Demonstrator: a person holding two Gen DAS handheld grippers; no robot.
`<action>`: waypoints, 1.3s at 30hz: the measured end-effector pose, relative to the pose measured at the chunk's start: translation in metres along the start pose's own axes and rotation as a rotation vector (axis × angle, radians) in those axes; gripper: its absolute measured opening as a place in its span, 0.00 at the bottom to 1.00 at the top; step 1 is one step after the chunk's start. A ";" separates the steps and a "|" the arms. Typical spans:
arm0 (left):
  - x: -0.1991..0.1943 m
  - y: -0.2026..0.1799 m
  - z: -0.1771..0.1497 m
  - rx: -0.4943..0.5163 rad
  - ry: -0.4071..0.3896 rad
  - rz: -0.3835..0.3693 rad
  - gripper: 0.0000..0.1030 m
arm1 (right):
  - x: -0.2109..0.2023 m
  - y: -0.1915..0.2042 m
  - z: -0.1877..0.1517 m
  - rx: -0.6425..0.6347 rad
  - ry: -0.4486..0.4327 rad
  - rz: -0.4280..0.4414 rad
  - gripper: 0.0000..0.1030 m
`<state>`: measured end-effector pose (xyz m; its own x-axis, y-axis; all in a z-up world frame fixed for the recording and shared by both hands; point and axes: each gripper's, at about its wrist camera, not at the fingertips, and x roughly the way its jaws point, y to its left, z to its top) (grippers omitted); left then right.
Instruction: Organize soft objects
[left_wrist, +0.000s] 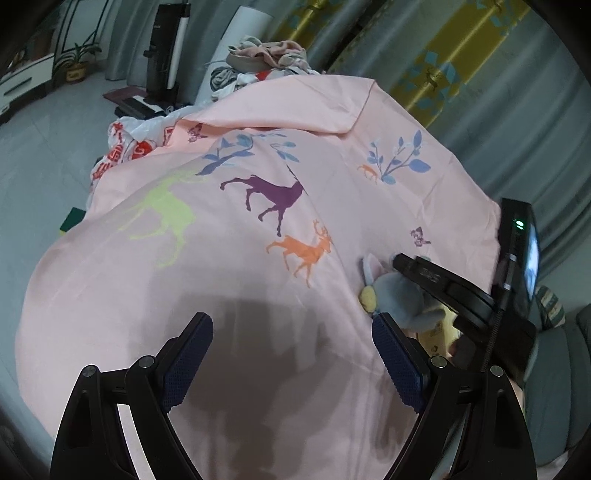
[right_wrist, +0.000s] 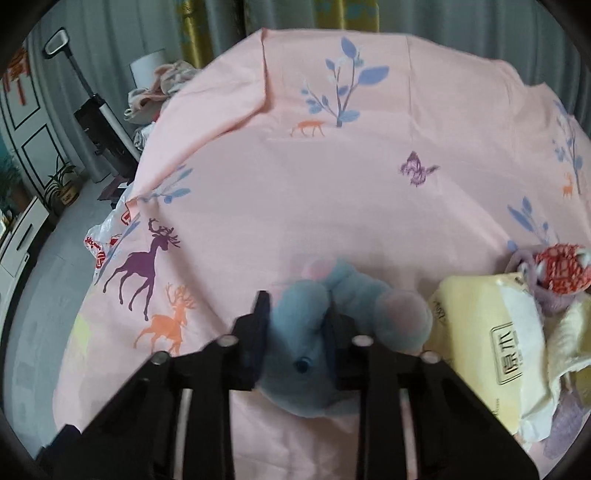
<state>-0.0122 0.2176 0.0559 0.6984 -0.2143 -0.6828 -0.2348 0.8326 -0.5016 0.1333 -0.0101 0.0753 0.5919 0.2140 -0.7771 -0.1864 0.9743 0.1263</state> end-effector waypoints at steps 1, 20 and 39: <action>0.000 0.000 0.000 0.002 0.000 -0.009 0.86 | -0.004 -0.003 0.001 0.007 -0.003 0.013 0.20; 0.003 -0.033 -0.015 0.097 0.010 -0.041 0.86 | -0.126 -0.067 -0.075 -0.012 0.081 0.316 0.20; 0.018 -0.108 -0.074 0.300 0.157 -0.164 0.86 | -0.162 -0.125 -0.115 0.102 0.073 0.325 0.60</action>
<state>-0.0238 0.0861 0.0587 0.5930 -0.4133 -0.6910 0.0959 0.8883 -0.4491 -0.0293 -0.1749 0.1148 0.4562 0.5123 -0.7276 -0.2742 0.8588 0.4327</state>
